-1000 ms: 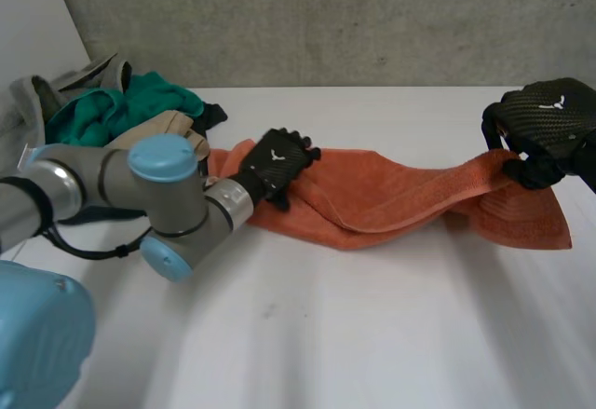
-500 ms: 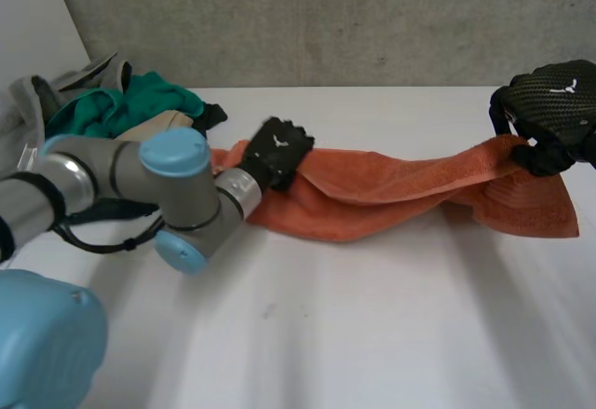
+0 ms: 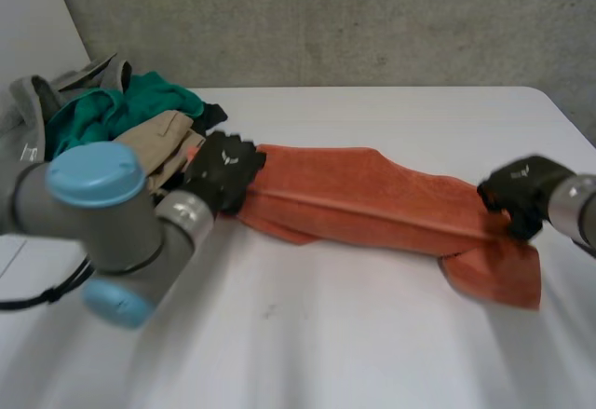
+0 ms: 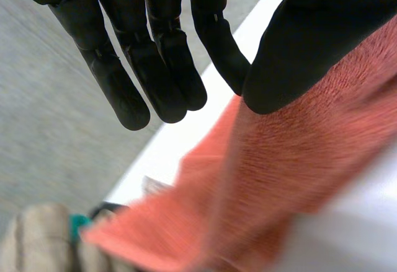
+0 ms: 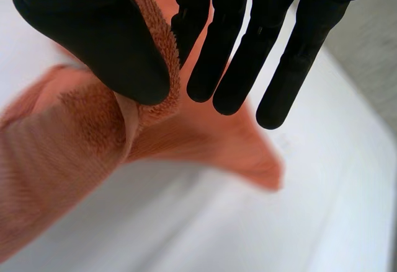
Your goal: Fold the laundry.
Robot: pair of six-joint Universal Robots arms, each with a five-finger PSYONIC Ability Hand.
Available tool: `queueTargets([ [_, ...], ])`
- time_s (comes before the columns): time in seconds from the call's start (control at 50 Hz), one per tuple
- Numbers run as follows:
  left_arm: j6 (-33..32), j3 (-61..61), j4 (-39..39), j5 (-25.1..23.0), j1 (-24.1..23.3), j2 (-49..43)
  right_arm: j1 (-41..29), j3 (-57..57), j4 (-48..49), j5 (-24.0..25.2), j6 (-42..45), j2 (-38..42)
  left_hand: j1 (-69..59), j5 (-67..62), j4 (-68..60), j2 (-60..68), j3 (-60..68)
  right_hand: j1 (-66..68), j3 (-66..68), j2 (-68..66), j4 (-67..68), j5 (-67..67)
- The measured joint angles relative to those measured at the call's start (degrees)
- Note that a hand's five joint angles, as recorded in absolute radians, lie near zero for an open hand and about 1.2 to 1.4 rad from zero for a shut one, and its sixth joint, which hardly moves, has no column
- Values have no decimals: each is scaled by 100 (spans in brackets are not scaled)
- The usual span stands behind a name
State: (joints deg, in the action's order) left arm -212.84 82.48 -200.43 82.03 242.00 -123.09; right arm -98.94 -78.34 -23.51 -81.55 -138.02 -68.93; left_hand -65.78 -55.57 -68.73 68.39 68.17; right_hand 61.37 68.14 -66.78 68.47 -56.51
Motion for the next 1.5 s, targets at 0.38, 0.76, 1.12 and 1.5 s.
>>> queueTargets([
  [0.38,-766,-3238,-2676,906,-59,-330,-520,2040,4595,-364,-44,195,0,-1,-2,5,11,231,3,-44,6,-226],
  [0.76,-641,1685,-1674,964,-321,984,-671,242,1751,-204,-623,307,0,0,-2,8,17,231,4,-44,7,-227],
  [1.12,-514,1359,-1168,962,-429,1805,-434,-467,2478,176,-2847,362,0,-1,-2,8,17,-4799,-5620,5461,-5657,5397],
  [1.5,-503,864,-332,975,-1217,3172,-1728,683,3547,-6,-5055,1799,0,-1,-2,8,17,-4799,-5620,5461,-5657,5398],
])
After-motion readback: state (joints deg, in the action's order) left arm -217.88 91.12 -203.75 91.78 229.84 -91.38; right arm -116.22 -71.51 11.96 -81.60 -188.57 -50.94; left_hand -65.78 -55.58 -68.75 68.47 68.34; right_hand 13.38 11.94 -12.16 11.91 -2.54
